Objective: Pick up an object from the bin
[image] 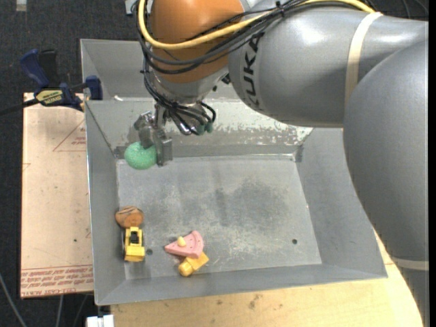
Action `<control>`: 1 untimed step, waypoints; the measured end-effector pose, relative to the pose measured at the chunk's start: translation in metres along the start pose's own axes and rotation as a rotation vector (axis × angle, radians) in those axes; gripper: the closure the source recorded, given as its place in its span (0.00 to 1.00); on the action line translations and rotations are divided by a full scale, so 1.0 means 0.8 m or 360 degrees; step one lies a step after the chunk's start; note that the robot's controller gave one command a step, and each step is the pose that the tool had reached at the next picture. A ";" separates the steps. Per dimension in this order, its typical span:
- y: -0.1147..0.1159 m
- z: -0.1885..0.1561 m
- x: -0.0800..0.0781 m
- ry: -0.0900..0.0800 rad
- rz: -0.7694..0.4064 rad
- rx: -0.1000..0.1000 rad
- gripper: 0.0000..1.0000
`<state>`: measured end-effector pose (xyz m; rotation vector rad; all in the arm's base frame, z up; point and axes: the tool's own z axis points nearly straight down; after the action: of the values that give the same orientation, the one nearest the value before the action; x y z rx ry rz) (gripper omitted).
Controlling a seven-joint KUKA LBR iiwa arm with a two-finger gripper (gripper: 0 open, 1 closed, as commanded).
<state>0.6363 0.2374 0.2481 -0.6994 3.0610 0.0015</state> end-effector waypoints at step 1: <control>0.000 -0.018 -0.002 -0.0005 -0.0001 0.0001 1.00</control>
Offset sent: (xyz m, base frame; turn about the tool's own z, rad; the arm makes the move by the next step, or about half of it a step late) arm -0.0367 0.0054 -0.0061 -0.1291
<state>0.6375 0.2381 0.2624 -0.6994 3.0579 0.0012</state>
